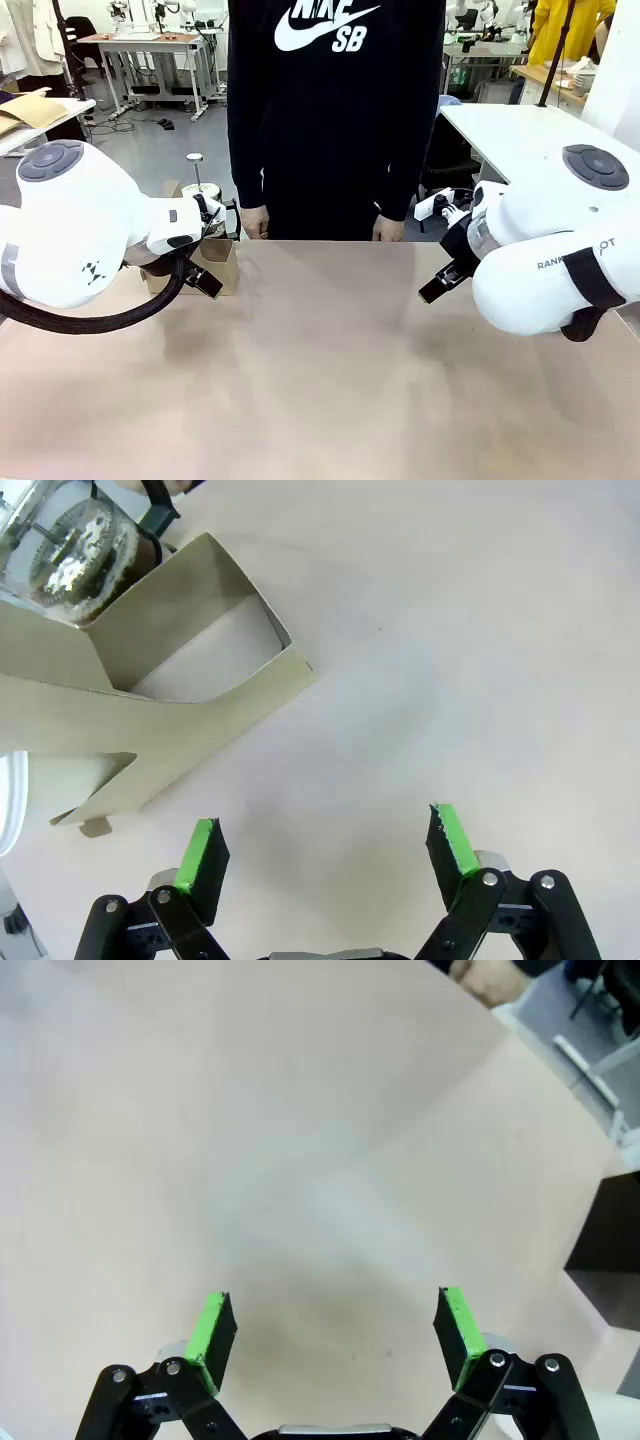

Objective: Pour a drink into a cup and package it in a carrier.
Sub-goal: Pick up the 600 ml Paper Cup and place it in the middle top area of the table.

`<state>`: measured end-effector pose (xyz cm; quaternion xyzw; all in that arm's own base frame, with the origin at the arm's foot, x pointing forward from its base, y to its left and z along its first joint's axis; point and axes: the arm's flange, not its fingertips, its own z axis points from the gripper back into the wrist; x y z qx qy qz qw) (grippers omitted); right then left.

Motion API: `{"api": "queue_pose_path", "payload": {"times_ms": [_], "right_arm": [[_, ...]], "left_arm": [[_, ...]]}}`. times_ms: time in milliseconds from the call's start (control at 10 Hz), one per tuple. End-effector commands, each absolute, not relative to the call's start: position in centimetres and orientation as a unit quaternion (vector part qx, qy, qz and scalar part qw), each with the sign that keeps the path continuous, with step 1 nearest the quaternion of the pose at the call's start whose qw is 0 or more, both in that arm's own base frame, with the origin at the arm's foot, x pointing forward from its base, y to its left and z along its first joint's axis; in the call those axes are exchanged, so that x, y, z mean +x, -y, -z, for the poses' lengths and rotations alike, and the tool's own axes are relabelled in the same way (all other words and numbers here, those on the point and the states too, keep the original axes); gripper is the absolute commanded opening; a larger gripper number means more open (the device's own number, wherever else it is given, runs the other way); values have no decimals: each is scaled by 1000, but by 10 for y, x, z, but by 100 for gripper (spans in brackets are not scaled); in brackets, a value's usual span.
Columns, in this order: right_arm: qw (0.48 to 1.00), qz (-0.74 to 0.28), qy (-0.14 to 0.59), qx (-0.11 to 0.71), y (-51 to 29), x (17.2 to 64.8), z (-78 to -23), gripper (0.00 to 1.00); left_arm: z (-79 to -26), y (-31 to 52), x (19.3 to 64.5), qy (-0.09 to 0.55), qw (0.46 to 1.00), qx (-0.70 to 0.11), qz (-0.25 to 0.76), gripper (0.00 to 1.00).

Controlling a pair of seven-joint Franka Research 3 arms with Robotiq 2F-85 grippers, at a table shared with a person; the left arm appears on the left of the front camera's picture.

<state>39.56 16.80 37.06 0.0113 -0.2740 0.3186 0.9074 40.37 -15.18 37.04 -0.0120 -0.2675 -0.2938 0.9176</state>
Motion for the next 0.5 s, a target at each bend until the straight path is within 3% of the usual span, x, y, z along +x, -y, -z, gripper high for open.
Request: {"api": "queue_pose_path", "payload": {"times_ms": [0,400], "right_arm": [[907,-319,274,11,-168,396,-371,100],[907,-319,274,11,-168,396,-371,100]], "left_arm": [[-370,152,404,267,918,-12,294,100],[-370,152,404,267,918,-12,294,100]]}}
